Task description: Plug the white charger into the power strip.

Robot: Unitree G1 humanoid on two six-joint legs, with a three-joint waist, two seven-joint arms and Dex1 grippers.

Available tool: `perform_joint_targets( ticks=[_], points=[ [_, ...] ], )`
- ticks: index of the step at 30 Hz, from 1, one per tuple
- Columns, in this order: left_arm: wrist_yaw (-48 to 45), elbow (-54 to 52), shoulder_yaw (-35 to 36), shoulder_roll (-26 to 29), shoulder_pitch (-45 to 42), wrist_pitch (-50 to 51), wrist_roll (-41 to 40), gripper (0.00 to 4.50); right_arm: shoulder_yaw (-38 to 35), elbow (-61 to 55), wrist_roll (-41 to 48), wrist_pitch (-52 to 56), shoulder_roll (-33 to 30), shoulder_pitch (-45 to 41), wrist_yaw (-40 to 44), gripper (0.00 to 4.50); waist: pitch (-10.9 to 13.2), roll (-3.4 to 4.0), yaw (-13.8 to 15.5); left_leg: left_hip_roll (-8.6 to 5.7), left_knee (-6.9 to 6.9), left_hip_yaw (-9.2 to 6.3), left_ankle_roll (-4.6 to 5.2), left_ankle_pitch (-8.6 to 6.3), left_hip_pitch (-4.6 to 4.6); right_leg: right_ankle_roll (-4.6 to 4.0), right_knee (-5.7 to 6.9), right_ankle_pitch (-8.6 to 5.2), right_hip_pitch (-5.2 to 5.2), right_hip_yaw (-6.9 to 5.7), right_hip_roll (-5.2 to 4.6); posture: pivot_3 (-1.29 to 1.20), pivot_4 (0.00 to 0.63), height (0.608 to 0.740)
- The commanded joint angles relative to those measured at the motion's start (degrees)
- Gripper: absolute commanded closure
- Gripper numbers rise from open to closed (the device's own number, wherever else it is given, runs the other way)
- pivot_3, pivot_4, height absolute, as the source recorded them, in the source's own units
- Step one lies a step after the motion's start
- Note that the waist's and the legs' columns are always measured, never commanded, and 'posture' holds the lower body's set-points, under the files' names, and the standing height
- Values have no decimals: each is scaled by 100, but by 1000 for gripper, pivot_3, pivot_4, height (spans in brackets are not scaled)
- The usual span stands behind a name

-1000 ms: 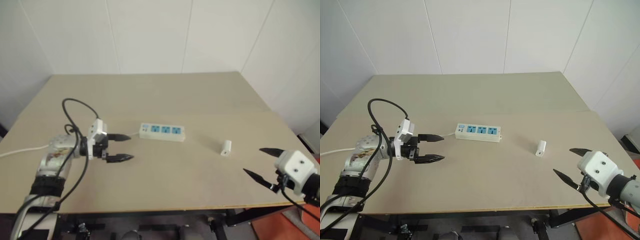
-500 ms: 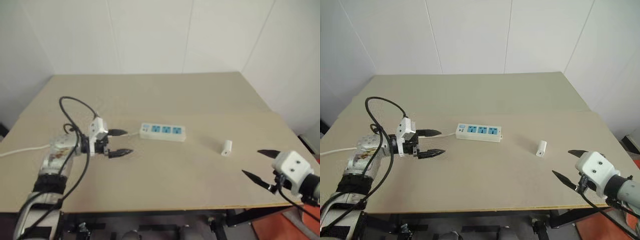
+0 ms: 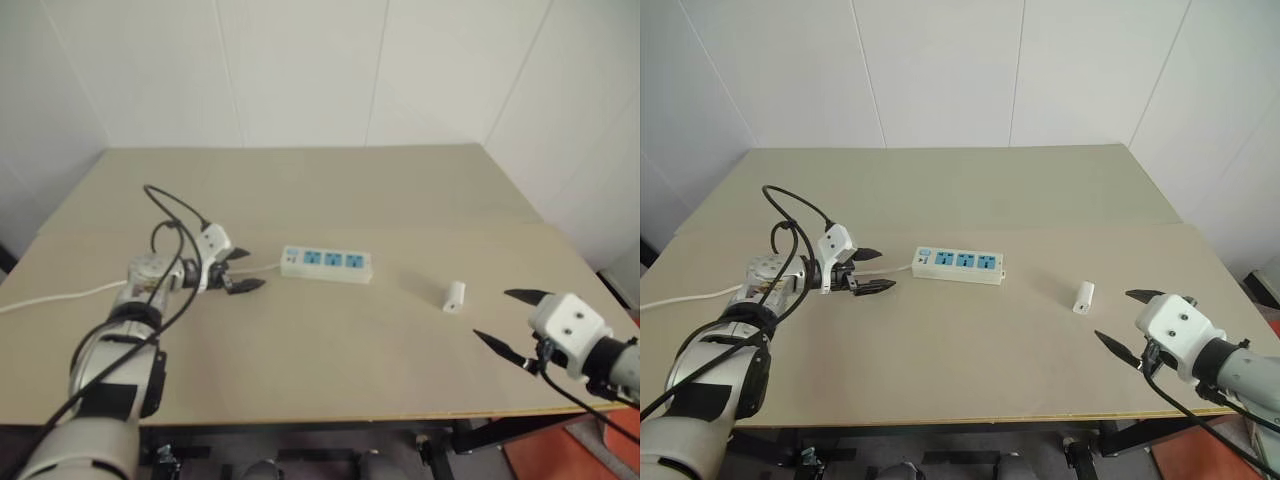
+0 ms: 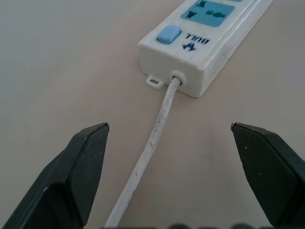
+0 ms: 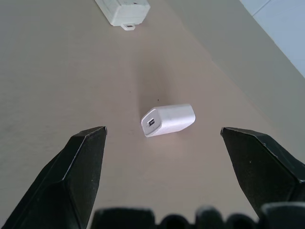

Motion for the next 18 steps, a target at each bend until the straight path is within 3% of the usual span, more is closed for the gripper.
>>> perform_joint_targets(
  ticks=[1,5,9,13,18],
  points=[
    [582,173,-160,-12,-190,-39,431,20,9,-203,-48,-4,7,-156,-141,0,0,0,-7,0,0,0,0,0,-1,0,0,0,0,0,0,0,150,740],
    [1157,307,-292,-151,-152,194,781,20,52,-297,-86,43,22,-144,-209,0,-11,-3,39,-1,1,-1,0,0,6,0,3,0,6,0,-1,0,150,740],
    [776,358,-265,-306,-236,804,782,20,-20,-456,-103,152,47,-3,-255,0,-51,-3,71,-2,0,0,0,0,17,2,4,0,15,0,-1,0,150,740],
    [420,351,-241,-372,-370,1232,772,886,64,-473,-243,257,31,65,-345,0,-66,-3,86,-2,0,2,0,0,25,4,-1,-1,27,1,-1,0,150,740],
    [166,352,-290,-363,-440,1604,866,2600,197,-412,-359,309,38,-95,-415,0,-67,-2,85,-2,-2,2,0,0,27,4,-1,-2,27,1,-1,0,150,740]
  ],
)
